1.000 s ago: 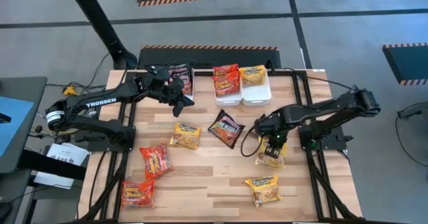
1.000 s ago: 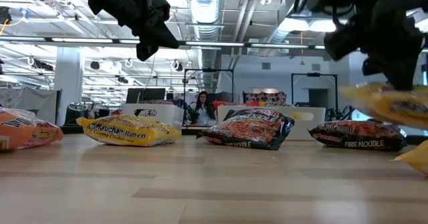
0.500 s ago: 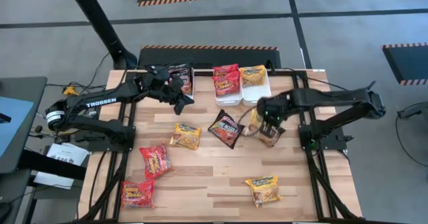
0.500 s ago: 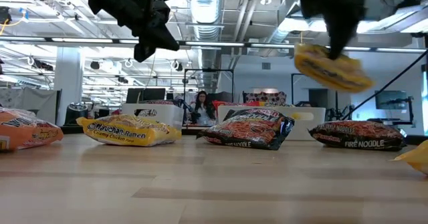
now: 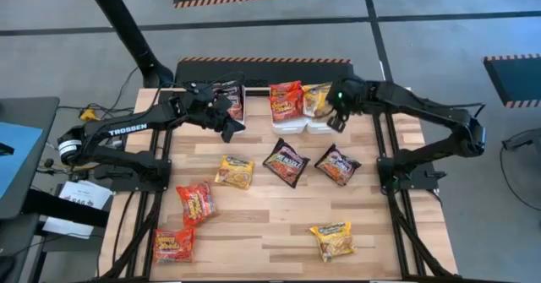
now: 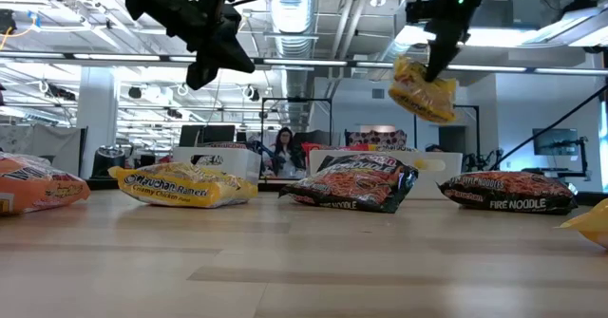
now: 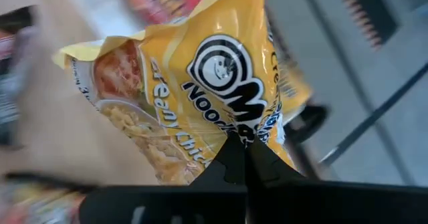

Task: Sort Maruchan noodles
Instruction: Put the yellow noodle pack into the right white bin, then put the red noodle pack into the middle white bin

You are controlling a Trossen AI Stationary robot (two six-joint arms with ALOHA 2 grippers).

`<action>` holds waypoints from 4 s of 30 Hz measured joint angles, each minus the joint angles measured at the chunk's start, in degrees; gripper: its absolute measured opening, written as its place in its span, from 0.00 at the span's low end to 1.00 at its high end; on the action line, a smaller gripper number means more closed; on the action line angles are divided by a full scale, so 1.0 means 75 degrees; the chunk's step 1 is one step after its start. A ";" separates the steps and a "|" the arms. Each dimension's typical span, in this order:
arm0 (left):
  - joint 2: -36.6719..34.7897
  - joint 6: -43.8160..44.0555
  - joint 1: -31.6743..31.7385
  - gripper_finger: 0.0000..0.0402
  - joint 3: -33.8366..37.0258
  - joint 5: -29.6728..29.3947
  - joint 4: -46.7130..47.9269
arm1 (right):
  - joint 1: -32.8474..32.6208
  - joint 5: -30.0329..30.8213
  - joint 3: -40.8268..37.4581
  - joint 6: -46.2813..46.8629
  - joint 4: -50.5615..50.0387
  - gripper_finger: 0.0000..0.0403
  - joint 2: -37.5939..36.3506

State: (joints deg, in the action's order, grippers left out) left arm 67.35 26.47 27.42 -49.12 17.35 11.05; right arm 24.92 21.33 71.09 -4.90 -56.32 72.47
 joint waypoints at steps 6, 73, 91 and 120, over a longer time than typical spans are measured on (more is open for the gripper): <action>0.0000 0.0340 -0.0075 0.00 0.0000 -0.0007 0.0003 | 0.0848 0.0203 -0.0012 -0.1567 0.1188 0.00 0.0354; 0.0000 0.0468 -0.0859 0.00 0.0000 0.1650 0.0490 | -0.0739 -0.3268 0.2544 -0.0126 -0.2095 0.33 0.3620; 0.0000 0.3123 -0.1670 0.40 -0.0009 0.3077 0.0880 | -0.1528 -0.3268 0.2544 0.0454 -0.2402 0.33 0.3620; -0.2295 0.8993 -0.7022 0.39 0.0332 -0.1550 0.5364 | -0.1574 -0.3265 0.2541 0.0652 -0.2378 0.33 0.3622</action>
State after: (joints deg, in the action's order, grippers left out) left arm 50.14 93.92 -25.25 -46.63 5.73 51.28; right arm 13.11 -3.16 90.15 -0.01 -74.15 99.63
